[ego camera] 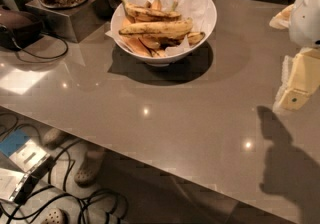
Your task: Pick banana from white bowl
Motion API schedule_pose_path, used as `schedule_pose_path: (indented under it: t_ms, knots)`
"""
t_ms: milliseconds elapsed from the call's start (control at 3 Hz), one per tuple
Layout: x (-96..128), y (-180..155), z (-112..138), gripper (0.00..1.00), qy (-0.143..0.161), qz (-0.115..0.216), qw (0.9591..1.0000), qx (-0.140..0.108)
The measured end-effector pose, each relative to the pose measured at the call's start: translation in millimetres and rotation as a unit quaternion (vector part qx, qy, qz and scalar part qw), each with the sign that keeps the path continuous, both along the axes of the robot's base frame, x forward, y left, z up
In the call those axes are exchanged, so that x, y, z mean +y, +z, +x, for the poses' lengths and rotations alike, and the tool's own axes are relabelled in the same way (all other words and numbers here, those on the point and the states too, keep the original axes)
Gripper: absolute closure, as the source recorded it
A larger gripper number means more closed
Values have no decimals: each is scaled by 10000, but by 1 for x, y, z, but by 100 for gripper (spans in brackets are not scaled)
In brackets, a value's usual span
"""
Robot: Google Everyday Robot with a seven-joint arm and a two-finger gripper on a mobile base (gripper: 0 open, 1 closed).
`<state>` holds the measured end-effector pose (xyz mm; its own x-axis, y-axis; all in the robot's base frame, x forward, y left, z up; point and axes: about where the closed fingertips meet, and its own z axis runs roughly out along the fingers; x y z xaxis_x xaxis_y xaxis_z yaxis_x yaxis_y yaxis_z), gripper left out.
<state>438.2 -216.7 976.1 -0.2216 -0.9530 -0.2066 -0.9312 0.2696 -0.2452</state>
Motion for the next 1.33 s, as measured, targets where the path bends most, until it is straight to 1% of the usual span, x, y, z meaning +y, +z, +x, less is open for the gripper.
schedule_pose_path:
  t_ms: [333,667,1000,1333]
  knots:
    - [5,5,7,0,-27,-50,10000,-2]
    - [20,8,23,0,217,-244,9994,97]
    - [47,13,48,0,582,-502,9970,26]
    - [49,15,52,0,589,-454,9972,-69]
